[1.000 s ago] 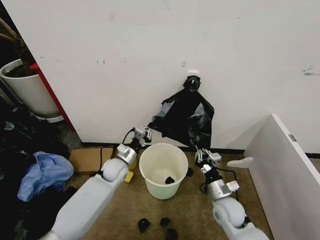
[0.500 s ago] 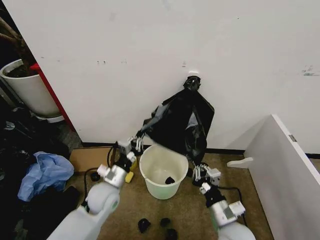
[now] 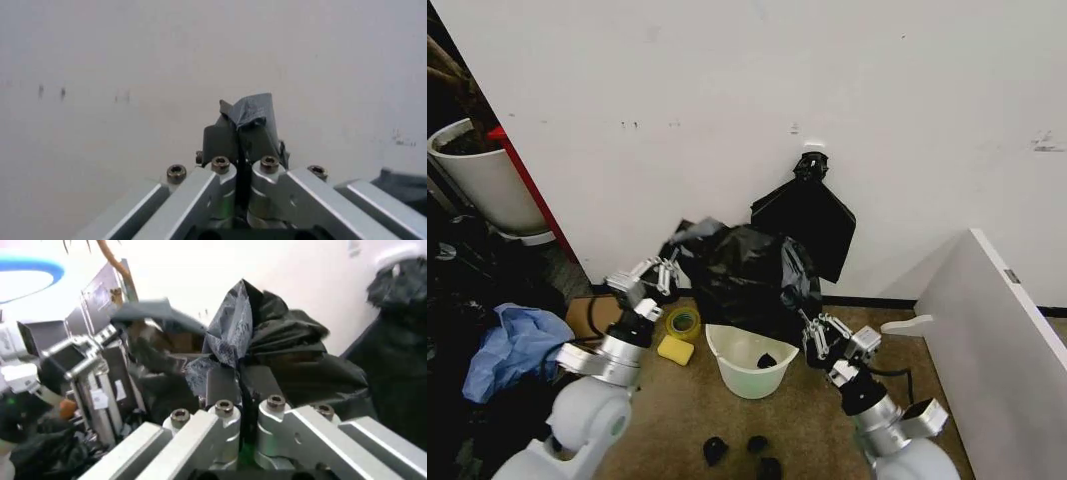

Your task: Place the garbage bag over the trash bin.

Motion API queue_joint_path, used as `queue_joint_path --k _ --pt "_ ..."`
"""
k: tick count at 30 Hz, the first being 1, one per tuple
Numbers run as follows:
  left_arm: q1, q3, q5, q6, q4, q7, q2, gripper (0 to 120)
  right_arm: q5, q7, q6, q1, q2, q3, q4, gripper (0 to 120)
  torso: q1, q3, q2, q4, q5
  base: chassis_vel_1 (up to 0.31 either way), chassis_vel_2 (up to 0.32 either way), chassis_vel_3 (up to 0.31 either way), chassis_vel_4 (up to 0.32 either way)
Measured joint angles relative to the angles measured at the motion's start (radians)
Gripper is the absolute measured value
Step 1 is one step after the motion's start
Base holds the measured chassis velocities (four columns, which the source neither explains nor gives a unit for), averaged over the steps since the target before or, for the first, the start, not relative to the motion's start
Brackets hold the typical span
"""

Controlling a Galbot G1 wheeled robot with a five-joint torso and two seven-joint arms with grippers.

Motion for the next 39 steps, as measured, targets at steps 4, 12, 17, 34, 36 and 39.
queue_joint_path --k 4,12,17,34,36,39 --pt "0.006 0.018 0.002 0.003 0.026 0.002 0.022 0 0.048 0.121 -0.139 0.028 -0.075 -0.018 0.013 0 0.000 0.000 0.000 0.0002 -0.0004 0.000 0.000 0.000 0.000" --pt "-0.049 0.089 -0.145 0.065 0.072 0.000 0.069 0 0.237 0.242 -0.336 0.081 -0.172 -0.017 0.062 0 0.000 0.000 0.000 0.0000 -0.0002 0.000 0.000 0.000 0.000" --pt "-0.101 0.110 -0.266 0.117 0.108 0.009 0.102 0 0.268 0.242 -0.383 0.133 -0.202 -0.001 0.058 0 0.000 0.000 0.000 0.0000 -0.0003 0.000 0.000 0.000 0.000" --pt "-0.179 0.169 -0.292 0.097 0.250 0.075 -0.002 0 0.309 0.194 -0.334 0.262 -0.111 -0.032 -0.139 0 0.000 0.000 0.000 0.0000 -0.0002 0.000 0.000 0.000 0.000" --pt "-0.168 0.171 -0.274 0.092 0.284 0.077 -0.040 0 0.289 0.190 -0.329 0.268 -0.093 -0.044 -0.174 0 0.000 0.000 0.000 0.0000 -0.0002 0.000 0.000 0.000 0.000" --pt "-0.159 0.171 -0.266 0.089 0.304 0.077 -0.063 0 0.272 0.190 -0.330 0.269 -0.084 -0.054 -0.193 0 0.000 0.000 0.000 0.0000 -0.0002 0.000 0.000 0.000 0.000"
